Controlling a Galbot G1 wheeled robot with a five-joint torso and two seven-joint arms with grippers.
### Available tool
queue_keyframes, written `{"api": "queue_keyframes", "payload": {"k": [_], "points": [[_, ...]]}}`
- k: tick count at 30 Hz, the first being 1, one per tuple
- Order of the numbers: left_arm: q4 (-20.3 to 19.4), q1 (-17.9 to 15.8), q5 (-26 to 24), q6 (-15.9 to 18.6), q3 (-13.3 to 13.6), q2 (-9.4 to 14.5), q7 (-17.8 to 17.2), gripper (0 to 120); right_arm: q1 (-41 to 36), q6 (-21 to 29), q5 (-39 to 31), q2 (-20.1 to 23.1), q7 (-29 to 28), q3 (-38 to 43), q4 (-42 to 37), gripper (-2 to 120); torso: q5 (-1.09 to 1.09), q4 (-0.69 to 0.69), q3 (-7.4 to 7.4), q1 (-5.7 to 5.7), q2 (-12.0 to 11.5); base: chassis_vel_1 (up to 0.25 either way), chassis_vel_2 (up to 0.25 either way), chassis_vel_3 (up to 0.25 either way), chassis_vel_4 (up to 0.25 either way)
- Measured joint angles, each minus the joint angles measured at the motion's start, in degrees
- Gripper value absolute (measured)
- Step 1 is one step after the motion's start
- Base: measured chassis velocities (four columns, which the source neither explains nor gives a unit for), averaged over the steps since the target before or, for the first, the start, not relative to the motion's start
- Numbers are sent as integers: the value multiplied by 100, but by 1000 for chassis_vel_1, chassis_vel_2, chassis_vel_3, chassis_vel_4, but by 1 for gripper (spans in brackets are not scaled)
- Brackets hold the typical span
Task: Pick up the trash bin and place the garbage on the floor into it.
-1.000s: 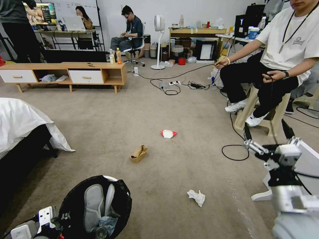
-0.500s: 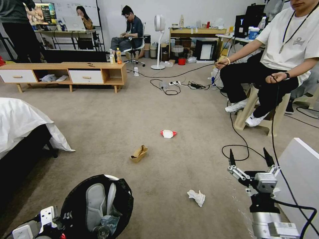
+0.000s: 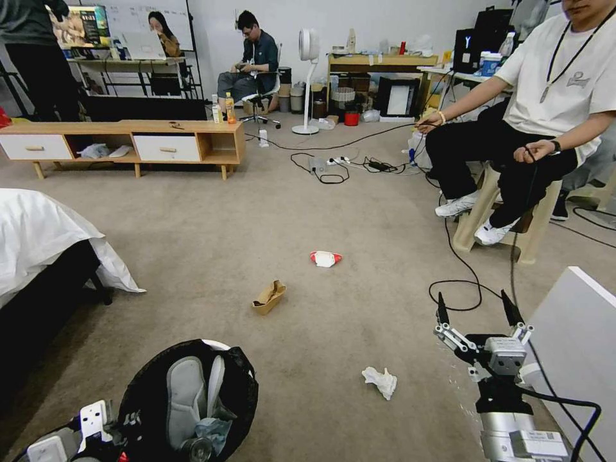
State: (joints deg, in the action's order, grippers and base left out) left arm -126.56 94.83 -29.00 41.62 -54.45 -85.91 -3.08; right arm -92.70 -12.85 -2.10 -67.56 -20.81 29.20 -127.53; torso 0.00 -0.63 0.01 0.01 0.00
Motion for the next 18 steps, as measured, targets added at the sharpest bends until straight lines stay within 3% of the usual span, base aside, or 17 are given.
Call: {"api": "queue_keyframes", "payload": {"k": [18], "points": [[-58, 83, 16, -43, -31, -20, 11, 1, -27, -40, 15, 41, 11, 12, 48, 100, 0, 1, 0, 0, 0, 10, 11, 13, 11]]}}
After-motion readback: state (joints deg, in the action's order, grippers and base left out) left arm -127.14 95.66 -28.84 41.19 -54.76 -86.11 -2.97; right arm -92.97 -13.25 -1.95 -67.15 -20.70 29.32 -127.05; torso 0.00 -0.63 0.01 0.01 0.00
